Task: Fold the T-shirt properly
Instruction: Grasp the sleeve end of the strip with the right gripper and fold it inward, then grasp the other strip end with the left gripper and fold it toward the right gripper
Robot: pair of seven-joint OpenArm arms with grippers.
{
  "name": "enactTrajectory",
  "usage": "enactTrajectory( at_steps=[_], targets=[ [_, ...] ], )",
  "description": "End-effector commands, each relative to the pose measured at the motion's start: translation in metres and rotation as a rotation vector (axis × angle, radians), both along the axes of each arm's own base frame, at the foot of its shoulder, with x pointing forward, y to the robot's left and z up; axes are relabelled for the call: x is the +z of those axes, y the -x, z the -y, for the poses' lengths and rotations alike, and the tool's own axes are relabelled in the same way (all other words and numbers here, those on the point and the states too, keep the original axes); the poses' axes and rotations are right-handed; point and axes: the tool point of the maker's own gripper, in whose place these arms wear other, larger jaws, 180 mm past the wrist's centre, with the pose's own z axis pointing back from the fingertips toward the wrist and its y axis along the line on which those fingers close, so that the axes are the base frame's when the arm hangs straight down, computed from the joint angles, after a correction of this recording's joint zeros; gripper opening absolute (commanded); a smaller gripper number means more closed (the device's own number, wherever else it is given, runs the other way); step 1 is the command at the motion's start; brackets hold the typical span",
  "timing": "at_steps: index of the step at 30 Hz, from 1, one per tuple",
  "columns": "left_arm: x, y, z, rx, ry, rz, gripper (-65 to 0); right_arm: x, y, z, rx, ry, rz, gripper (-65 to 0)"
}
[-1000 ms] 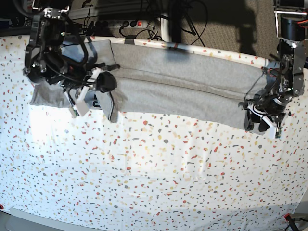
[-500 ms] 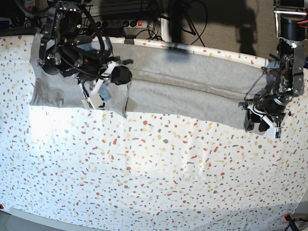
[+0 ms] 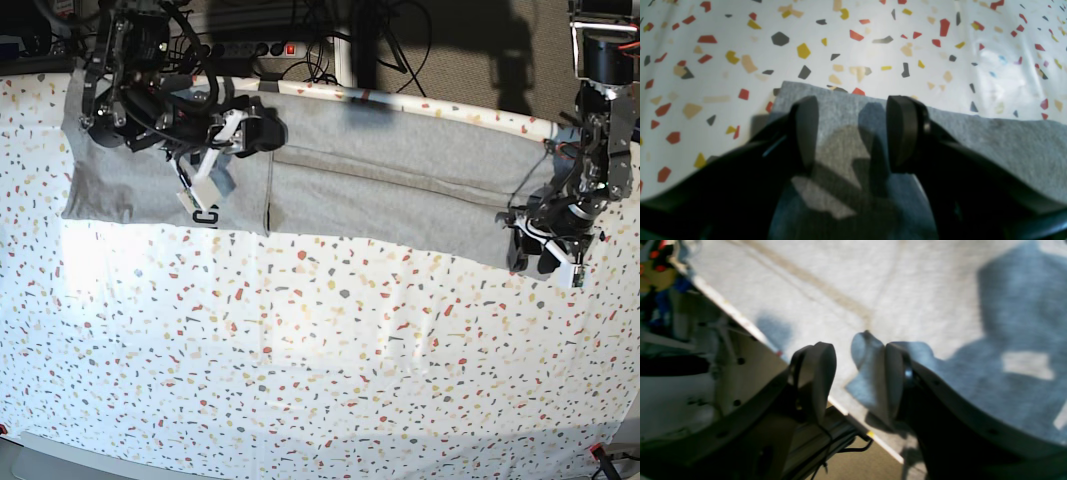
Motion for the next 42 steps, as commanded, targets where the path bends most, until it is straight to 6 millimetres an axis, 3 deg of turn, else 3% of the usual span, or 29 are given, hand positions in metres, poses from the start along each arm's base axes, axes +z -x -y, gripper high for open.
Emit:
enactTrajectory(
  at_steps=[1,5,10,14,19,27,36,42],
  targets=[
    [0.02,-0.012,-0.008,0.009,-0.007,0.059,-32.8,0.012,-0.01,0.003,-0.008,-0.016,0.052,-36.6],
    [0.02,-0.008,-0.018,-0.017,-0.031,0.028,-32.8,0.024,-0.029,0.026,-0.124,-0.028,0.132,-36.6],
    [0.031,-0.001,-0.047,-0.022,-0.014,-0.012,-32.8,0.037,-0.048,0.087,-0.32,0.041,0.214,-36.6],
    [0.028,0.011,-0.057,-0.042,-0.003,-0.081,-32.8,0.042,-0.046,0.127,-0.437,0.077,0.23,-36.6],
    [0.012,0.03,-0.063,-0.058,-0.024,-0.146,-32.8,0.046,-0.038,0.156,-0.514,0.109,0.231,-36.6],
    [0.008,0.037,-0.071,-0.03,-0.011,-0.187,-32.8,0.044,-0.033,0.164,-0.532,0.121,0.213,-36.6],
    [0.002,0.057,-0.036,-0.141,0.156,-0.297,-33.0,0.044,-0.033,0.164,-0.532,0.121,0.214,-36.6],
    [0.002,0.056,-0.021,-0.156,0.212,-0.285,-34.6,0.046,-0.034,0.162,-0.531,0.108,0.22,-36.6]
  ],
)
